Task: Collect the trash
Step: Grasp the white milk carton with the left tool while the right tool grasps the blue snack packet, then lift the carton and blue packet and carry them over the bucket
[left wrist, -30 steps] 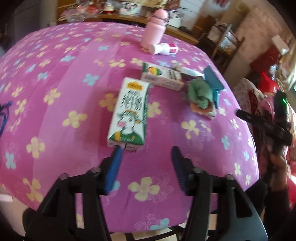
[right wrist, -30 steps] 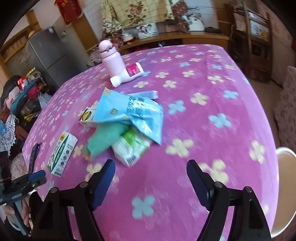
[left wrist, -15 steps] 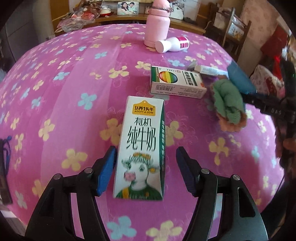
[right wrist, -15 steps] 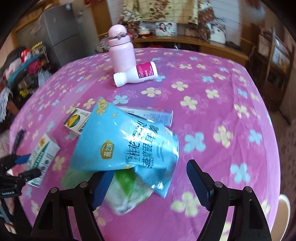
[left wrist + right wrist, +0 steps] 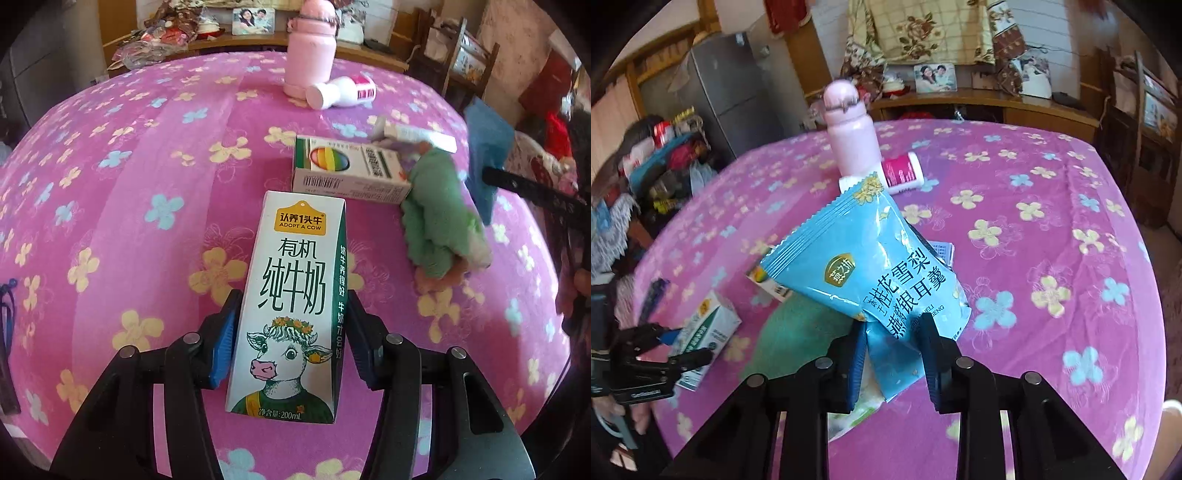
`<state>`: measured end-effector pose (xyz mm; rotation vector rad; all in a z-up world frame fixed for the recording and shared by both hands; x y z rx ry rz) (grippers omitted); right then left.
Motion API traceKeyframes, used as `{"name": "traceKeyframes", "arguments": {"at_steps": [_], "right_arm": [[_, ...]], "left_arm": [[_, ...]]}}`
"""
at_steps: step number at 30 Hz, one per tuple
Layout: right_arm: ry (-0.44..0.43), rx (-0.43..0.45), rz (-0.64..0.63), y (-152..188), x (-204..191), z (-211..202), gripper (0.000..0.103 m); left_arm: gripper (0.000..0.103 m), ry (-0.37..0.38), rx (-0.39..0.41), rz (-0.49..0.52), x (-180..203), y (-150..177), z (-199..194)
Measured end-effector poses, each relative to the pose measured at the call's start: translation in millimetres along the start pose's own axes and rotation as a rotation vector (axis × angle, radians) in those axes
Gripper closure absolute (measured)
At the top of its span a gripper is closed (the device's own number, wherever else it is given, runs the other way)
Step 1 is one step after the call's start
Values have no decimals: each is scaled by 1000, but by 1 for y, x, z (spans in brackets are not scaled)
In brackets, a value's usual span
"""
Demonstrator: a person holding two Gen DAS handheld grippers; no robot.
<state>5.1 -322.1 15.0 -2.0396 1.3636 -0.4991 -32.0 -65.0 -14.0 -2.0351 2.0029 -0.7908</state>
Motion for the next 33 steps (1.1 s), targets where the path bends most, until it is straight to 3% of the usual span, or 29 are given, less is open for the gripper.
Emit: {"name": "traceKeyframes", "arguments": {"at_steps": [6,16,33], "right_arm": [[22,18,29,13,-5,-41,76],[82,3,31,53,-12,-89,76],[189,7,145,113,37,-155,76]], "left_arm": [[51,73,31,-27,15,-2,-29],[51,116,48,41,71,19,-46],[51,175,57,198,189,46,-49]]}}
Point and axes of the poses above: each gripper's, at about its wrist camera, not at the fingertips, and z roughly the way its jaws point, x to its right, y to its underside, the point moved 6 cm from there along z, roughly the way its jaws point, and after that the axes turned 15 degrees about -z, right-handed, at the moved point
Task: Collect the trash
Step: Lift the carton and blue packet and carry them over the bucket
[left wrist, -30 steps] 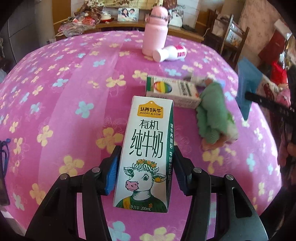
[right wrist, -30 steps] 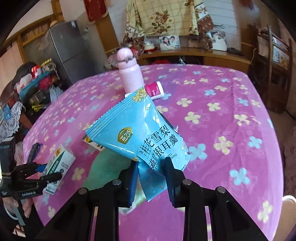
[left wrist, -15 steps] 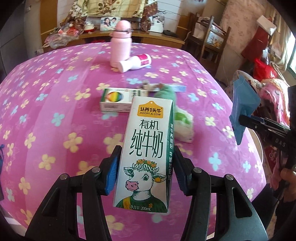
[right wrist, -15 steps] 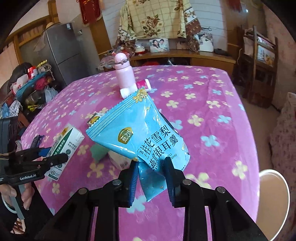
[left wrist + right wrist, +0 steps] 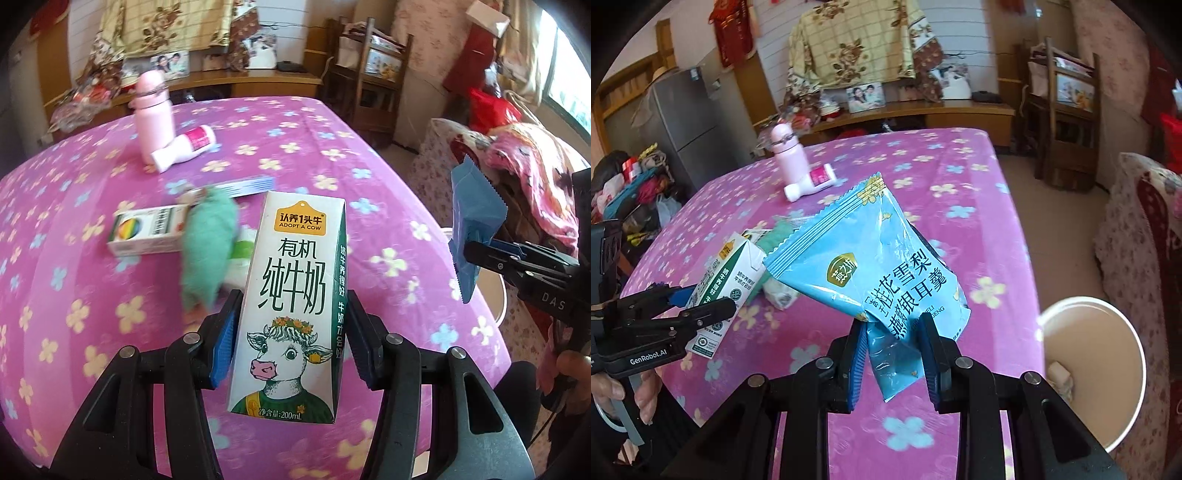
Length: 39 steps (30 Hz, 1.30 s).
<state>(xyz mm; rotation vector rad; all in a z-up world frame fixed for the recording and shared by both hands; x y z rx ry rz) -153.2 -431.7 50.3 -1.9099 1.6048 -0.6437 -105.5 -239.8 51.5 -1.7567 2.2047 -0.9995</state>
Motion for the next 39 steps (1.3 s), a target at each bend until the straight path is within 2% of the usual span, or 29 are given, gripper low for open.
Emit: {"name": "traceKeyframes", "arguments": {"at_steps": [12,39], "right_arm": [[57,1,71,27,43,-26,76],[133,-33,226,86,124,-46,76]], "left_arm": [[51,34,-7,89,66,3,17],[51,105,-85,191,169,19,64]]}}
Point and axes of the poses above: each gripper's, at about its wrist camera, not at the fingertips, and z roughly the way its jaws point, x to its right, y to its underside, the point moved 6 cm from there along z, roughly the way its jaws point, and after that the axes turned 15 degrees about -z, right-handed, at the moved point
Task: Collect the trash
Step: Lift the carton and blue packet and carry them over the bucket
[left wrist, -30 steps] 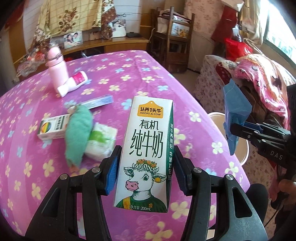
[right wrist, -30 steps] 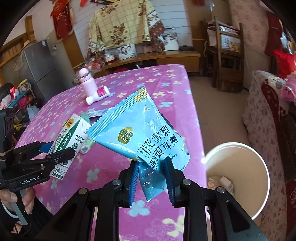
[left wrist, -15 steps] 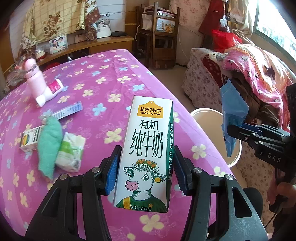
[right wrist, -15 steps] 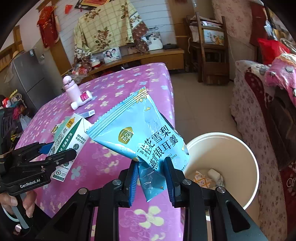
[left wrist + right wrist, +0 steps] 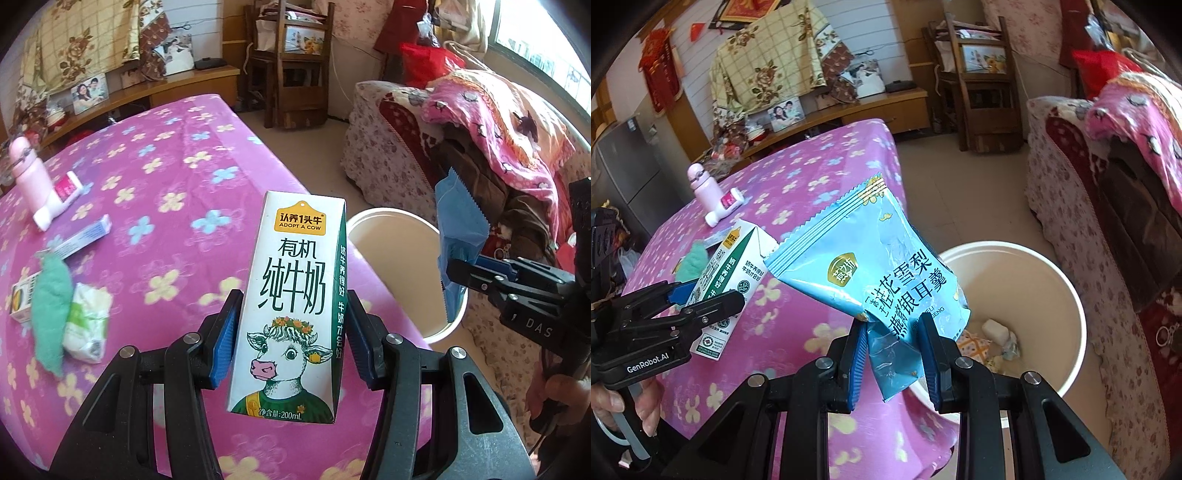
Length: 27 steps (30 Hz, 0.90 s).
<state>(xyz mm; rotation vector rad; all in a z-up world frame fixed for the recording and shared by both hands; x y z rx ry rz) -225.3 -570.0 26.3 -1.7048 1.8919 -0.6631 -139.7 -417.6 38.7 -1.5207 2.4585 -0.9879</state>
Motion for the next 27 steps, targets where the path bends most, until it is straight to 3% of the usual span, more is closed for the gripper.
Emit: {"name": "traceKeyframes", "arguments": {"at_steps": [16,27], "right_arm": [[43,-62,123,40,64,18,76],[42,-80,193,54,85,30,76]], "left_arm": [[51,81,-76,14,63,-1,44],[51,111,-135,-20,86,-1,76]]}}
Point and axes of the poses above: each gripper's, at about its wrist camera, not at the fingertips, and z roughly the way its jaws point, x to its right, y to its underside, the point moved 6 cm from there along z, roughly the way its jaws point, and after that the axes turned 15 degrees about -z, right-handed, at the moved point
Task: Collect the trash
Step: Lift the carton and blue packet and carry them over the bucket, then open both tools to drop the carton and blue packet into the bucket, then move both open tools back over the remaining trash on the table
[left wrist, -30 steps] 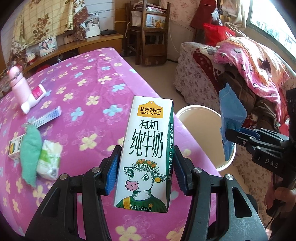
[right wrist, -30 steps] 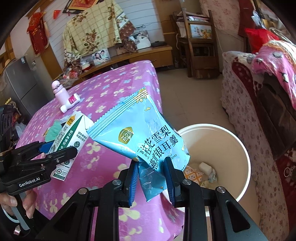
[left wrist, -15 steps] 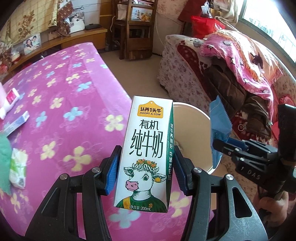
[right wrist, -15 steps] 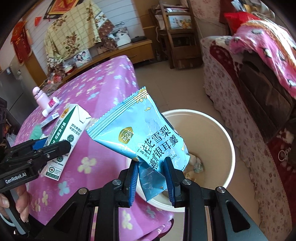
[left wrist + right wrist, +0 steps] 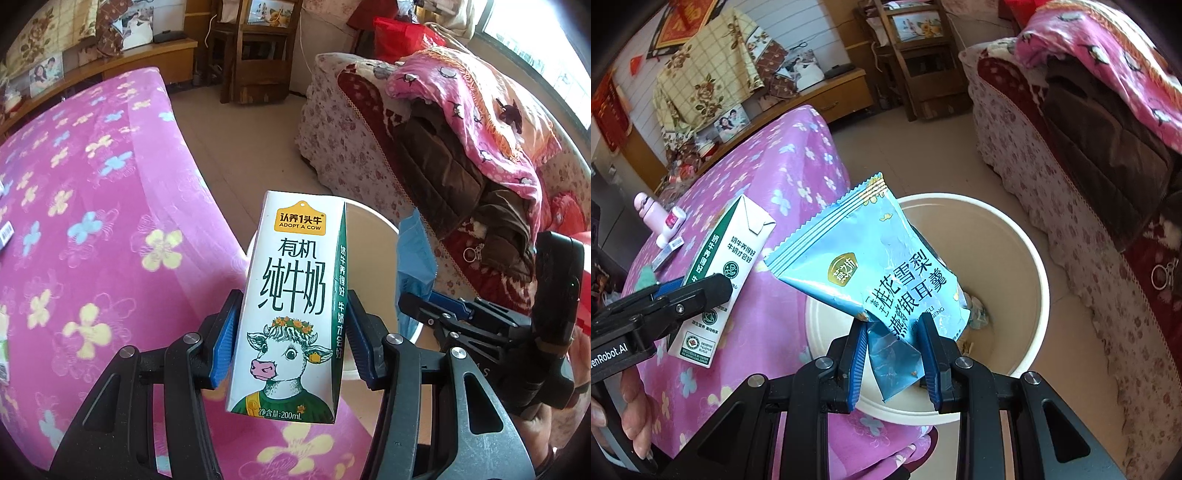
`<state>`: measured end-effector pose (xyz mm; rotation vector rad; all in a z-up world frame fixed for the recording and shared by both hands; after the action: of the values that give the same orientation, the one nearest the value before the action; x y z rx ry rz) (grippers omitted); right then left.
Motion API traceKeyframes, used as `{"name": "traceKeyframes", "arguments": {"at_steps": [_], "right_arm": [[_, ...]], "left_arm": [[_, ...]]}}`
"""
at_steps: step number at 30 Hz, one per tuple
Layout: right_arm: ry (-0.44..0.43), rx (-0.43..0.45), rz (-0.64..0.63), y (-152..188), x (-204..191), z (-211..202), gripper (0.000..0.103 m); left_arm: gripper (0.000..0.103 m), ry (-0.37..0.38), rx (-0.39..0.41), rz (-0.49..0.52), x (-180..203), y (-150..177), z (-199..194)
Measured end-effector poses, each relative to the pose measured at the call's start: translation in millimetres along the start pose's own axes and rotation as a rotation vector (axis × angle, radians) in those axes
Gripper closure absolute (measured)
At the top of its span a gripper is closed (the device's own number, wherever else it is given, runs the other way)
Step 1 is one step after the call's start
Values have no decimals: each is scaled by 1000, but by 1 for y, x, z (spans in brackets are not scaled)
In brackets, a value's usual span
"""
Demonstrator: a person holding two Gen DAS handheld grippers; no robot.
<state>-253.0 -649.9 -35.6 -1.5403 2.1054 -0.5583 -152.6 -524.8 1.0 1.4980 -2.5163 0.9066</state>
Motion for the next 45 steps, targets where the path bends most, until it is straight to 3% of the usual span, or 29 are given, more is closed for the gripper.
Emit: {"name": "traceKeyframes", "arguments": {"at_steps": [10,11,12,13,17,19,25,45], "right_arm": [[28,-23,62,2,15,16,73],[41,-32,63,2,16,17,53],[54,-37,64,3,17,18,41],[61,-34,68,4,18,18,39],[50,-45,90,9,22,19,39],[43,-49,103,12,24,19,39],[38,-52,120,14,27,17,39],[15,-33,44,-1,-16,4,39]], "left_arm": [[50,34,-28,-12,4,0,15],[50,44,-36,-15,5,1,16],[50,49,-44,-17,5,1,17],[50,49,-49,-19,5,2,18],[48,71,-61,-42,4,3,19],[42,81,-62,-56,3,3,18],[41,70,-45,-54,1,2,14],[41,-41,52,-42,-35,4,-17]]}}
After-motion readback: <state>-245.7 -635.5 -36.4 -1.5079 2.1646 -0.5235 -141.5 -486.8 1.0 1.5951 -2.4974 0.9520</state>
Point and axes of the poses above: each gripper's, at about its wrist camera, not at the fingertips, and z roughly the way its jaws point, x to its right, y to its underside, the point moved 6 cm from there along z, roughly the way its jaws point, and after that the axes turned 15 degrees about -z, right-handed, at the moved point
